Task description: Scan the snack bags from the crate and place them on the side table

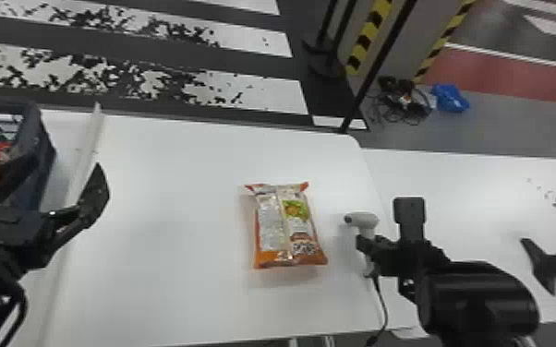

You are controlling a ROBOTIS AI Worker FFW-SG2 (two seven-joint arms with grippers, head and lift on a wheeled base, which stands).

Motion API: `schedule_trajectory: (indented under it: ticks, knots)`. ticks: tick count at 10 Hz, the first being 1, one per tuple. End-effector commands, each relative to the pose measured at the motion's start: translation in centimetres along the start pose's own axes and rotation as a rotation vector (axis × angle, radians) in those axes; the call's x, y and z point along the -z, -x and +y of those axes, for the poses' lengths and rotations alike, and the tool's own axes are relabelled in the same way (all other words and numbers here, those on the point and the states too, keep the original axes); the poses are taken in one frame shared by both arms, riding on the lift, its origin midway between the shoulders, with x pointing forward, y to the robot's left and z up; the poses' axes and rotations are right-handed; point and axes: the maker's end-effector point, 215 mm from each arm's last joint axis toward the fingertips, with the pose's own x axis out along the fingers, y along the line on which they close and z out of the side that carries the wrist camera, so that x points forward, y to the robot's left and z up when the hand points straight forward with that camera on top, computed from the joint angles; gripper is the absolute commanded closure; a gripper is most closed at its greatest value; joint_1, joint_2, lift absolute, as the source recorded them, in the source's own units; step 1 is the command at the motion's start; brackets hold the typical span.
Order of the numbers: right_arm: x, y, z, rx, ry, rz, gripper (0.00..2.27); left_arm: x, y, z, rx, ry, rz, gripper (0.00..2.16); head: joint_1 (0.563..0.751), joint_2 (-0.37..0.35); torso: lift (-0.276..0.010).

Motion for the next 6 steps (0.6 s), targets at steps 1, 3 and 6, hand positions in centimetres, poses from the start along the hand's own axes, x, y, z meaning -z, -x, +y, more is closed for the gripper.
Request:
schedule_trajectory:
  ticks: [1, 3, 6]
  knots:
    - [0.1, -0.1, 0.1, -0.003, -0.002, 0.002, 0.71, 0.0, 0.0, 0.0, 0.000, -0.001, 0.001, 0.09, 0.695, -0.282, -0.050]
    - [0.1, 0.0, 0.1, -0.003, -0.003, 0.000, 0.08, 0.0, 0.1, 0.0, 0.000, -0.001, 0.001, 0.09, 0.695, -0.281, -0.050]
    - [-1.1, 1.5, -0.5, 0.002, -0.026, -0.044, 0.08, 0.1, 0.3, 0.0, 0.001, -0.002, 0.003, 0.09, 0.695, -0.284, -0.050]
